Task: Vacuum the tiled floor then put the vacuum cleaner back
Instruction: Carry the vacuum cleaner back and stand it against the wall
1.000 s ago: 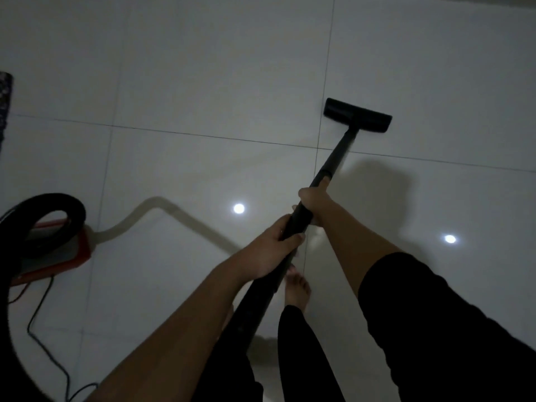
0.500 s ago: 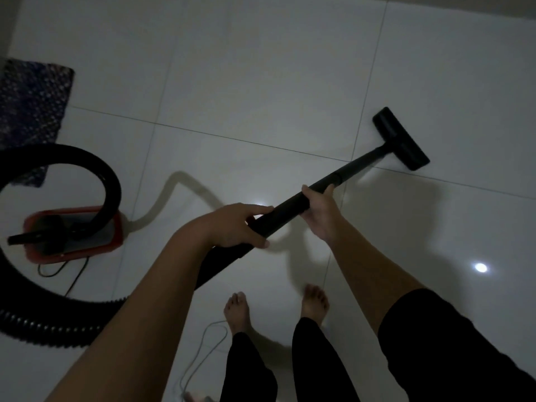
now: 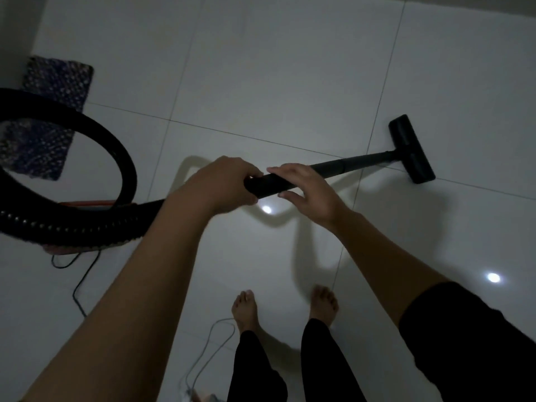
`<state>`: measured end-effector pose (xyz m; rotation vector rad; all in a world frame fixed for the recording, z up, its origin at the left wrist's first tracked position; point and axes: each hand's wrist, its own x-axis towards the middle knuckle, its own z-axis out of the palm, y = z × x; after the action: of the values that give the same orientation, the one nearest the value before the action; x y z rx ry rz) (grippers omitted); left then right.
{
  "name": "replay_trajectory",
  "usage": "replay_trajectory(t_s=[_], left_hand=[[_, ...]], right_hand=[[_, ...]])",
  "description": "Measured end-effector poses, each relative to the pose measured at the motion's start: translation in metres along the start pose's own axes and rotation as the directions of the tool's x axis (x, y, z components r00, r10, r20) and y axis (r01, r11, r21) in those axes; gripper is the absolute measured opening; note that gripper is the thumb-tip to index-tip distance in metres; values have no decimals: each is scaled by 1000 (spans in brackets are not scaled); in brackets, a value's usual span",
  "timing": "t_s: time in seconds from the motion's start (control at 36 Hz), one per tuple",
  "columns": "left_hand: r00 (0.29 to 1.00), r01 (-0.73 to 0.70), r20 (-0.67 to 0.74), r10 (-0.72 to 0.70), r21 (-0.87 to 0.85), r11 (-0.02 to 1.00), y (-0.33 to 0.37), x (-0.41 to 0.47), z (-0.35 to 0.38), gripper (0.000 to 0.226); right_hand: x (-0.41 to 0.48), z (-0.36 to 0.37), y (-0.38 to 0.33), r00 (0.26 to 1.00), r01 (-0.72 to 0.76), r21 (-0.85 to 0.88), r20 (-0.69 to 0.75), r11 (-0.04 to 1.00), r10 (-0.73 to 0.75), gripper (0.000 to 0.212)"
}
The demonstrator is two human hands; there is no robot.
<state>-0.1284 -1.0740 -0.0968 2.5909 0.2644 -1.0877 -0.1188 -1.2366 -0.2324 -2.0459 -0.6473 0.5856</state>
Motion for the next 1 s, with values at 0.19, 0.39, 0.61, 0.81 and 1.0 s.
replay_trajectory(t_s=[0.19,0.39,0.61,0.81,1.0], left_hand=[[790,-343,-604,107,-291,893,21,-41,67,32],[657,-165,-208,-725,-978,131,17,-71,107,59],[503,-543,-434,-748,-832,117,-31,-41,75,67],[429,-659,-581,-691,-725,200,-115,-46,46,72],[451,-686,-670,-590,-683,250,-245,-56,18,80]], right_hand=[[8,9,1,998,16,-92,-58,996,-21,42],[6,20,-7,996,6,-69,-93,998,-13,44],[15,65,-44,983,-9,-118,-181,993,-12,45],[49,141,-94,970,-31,-155,-242,987,-7,45],[93,243,-161,886,-43,-148,-462,988,-30,43]])
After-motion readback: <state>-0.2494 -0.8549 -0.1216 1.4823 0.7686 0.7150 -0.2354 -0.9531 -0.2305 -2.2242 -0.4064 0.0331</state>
